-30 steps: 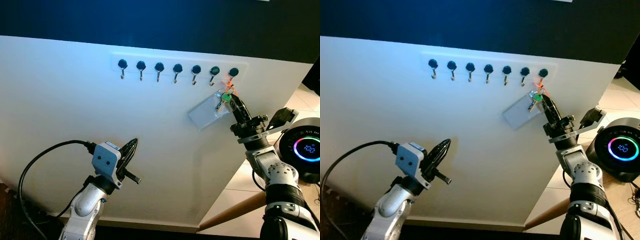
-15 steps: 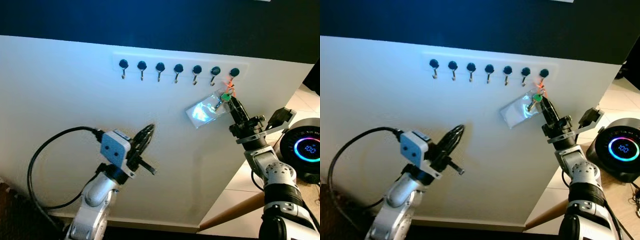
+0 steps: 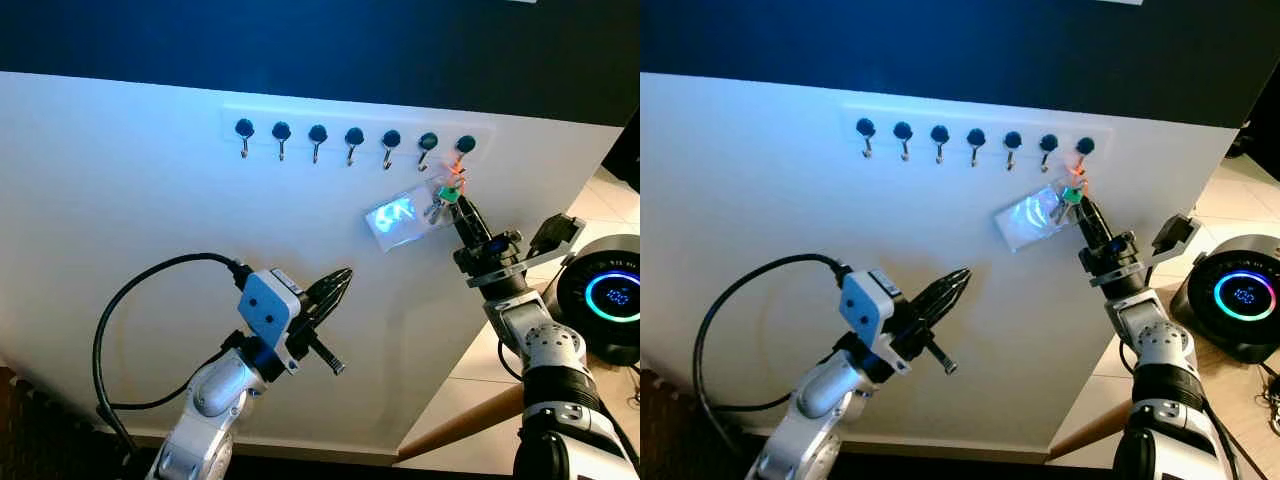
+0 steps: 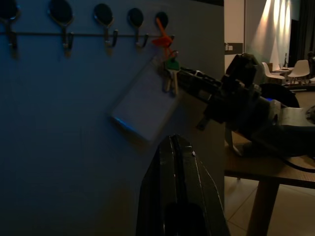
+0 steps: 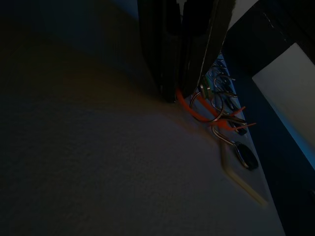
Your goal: Hang keys on a hook
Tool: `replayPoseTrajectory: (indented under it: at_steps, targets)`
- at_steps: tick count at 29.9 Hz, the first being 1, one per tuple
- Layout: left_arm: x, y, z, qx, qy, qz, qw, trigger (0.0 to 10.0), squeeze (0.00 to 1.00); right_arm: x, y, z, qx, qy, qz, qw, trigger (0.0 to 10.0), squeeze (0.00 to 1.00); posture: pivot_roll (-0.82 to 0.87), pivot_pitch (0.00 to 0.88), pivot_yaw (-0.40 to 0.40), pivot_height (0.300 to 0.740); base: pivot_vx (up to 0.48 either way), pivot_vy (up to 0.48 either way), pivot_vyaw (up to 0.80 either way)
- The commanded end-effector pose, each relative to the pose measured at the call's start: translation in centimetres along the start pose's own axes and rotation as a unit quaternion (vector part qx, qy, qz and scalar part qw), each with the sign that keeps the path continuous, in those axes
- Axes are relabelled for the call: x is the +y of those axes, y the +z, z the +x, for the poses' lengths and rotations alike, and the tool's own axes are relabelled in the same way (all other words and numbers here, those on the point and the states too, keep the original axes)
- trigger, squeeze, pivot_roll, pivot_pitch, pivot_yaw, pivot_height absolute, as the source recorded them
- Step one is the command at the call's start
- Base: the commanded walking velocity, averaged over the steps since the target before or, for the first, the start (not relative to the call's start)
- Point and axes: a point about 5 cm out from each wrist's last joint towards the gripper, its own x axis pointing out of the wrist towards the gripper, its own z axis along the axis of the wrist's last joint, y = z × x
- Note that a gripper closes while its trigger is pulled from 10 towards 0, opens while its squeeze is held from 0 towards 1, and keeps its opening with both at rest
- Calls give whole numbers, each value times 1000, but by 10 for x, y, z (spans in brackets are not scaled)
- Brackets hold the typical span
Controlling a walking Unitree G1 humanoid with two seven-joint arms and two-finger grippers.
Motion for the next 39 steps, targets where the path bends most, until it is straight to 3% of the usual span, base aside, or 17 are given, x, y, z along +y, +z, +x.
replayPoseTrajectory:
  at_steps: [1, 11, 12, 13, 14, 15, 16, 23, 24, 25, 26, 29, 35, 39]
  targets:
    - [0, 3, 6, -10, 8, -1, 1000, 10000, 0, -5, -3, -5, 4, -21, -1, 1000, 10000, 0, 118, 69, -81, 740, 0, 0, 0]
    - [6, 5, 8, -14, 23, 10, 1000, 10000, 0, -4, -6, -5, 14, -17, -5, 1000, 10000, 0, 119, 68, -82, 740, 0, 0, 0]
    - [7, 5, 7, -14, 24, 11, 1000, 10000, 0, -3, -6, -5, 15, -13, -4, 1000, 10000, 176, 119, 69, -82, 740, 0, 0, 0]
    - [7, 5, 7, -14, 24, 11, 1000, 10000, 0, -3, -6, -5, 15, -13, -4, 1000, 10000, 176, 119, 69, -82, 740, 0, 0, 0]
    - [7, 5, 7, -13, 24, 11, 1000, 10000, 0, -3, -6, -5, 16, -12, -4, 1000, 10000, 624, 119, 69, -82, 740, 0, 0, 0]
    - [7, 5, 7, -13, 24, 11, 1000, 10000, 0, -3, -6, -5, 16, -12, -4, 1000, 10000, 624, 119, 69, -82, 740, 0, 0, 0]
    - [8, 5, 7, -12, 25, 12, 1000, 10000, 0, -3, -7, -4, 17, -10, -3, 1000, 10000, 1000, 119, 68, -83, 740, 0, 0, 0]
    - [8, 5, 7, -12, 26, 13, 1000, 10000, 0, -3, -7, -4, 18, -10, -6, 1000, 10000, 1000, 119, 68, -83, 740, 0, 0, 0]
    - [8, 5, 7, -12, 26, 13, 999, 10000, 0, -2, -7, -4, 18, -9, -7, 1000, 10000, 173, 119, 68, -83, 740, 0, 0, 0]
    - [8, 5, 7, -12, 26, 13, 999, 10000, 0, -2, -7, -4, 18, -9, -7, 1000, 10000, 173, 119, 68, -83, 740, 0, 0, 0]
    - [9, 5, 7, -12, 27, 13, 999, 10000, 0, -3, -6, -5, 18, -9, -10, 1000, 10000, 0, 120, 67, -82, 740, 0, 0, 0]
    - [9, 5, 7, -12, 27, 13, 999, 10000, 0, -3, -6, -5, 18, -9, -10, 1000, 10000, 0, 120, 67, -82, 740, 0, 0, 0]
    - [8, 4, 5, -9, 27, 15, 999, 10000, 0, -3, -7, -26, 31, -9, -24, 999, 10000, 0, 119, 71, -78, 740, 0, 0, 0]
    - [8, 4, 5, -8, 25, 15, 1000, 10000, 0, 8, -6, -30, 29, 41, -5, 999, 10000, 0, 119, 73, -78, 740, 0, 0, 0]
